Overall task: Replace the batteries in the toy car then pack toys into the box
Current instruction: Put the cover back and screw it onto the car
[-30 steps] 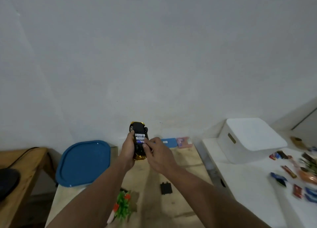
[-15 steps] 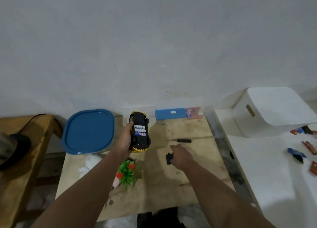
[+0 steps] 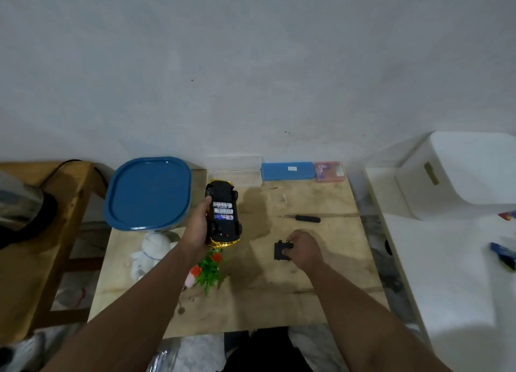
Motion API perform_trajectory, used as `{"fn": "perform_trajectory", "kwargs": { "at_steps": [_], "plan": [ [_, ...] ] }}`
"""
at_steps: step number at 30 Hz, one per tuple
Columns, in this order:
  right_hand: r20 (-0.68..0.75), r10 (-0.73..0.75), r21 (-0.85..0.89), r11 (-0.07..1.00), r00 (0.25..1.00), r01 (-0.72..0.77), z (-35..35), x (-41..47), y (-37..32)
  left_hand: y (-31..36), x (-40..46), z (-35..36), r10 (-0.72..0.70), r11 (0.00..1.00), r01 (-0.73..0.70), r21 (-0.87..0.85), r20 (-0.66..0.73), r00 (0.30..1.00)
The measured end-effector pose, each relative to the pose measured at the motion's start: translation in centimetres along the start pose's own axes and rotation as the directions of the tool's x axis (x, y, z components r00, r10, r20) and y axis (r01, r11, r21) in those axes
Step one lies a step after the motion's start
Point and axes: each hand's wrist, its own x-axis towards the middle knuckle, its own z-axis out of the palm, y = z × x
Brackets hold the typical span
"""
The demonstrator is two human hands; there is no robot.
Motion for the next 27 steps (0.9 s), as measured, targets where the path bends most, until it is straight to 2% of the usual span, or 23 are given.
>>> {"fn": "perform_trajectory", "kwargs": {
  "at_steps": [5,11,15,17,19,22,27],
  "plan": [
    [-0.038,0.020,0.180,0.984,0.999,-0.013,-0.2,0.0,0.3,-0.4,-0.1,-0.1,-0.007,1.000,0.006,0.020,0.023,1.000],
    [0.005,-0.010,0.222,0.975,1.000,0.008,-0.7,-0.9,0.5,-0.6,-0.8,-0.5,-0.017,1.000,0.016,0.017,0.090,0.996],
    [-0.010,-0.074,0.278,0.958,0.997,0.074,-3.3,-2.0,-2.1,0.1,-2.1,-0.4,-0.029,0.997,0.018,0.068,0.155,0.987],
    [-0.106,-0.102,0.432,0.891,0.989,0.138,-5.6,-2.6,-4.6,0.7,-2.9,-0.1,-0.030,0.996,0.013,0.085,0.201,0.979],
    [-0.189,-0.107,0.616,0.761,0.976,0.203,-8.2,-3.4,-7.5,1.4,-3.5,0.3,-0.025,0.995,0.002,0.098,0.237,0.971],
    [-0.169,-0.246,0.709,0.643,0.954,0.291,-11.3,-5.1,-11.4,2.3,-4.1,1.1,-0.016,0.995,-0.014,0.104,0.288,0.958],
    [-0.120,-0.440,0.611,0.674,0.890,0.416,-11.9,-7.7,-15.1,2.8,-4.8,2.9,0.046,0.974,-0.106,0.199,0.284,0.958]
  ]
}}
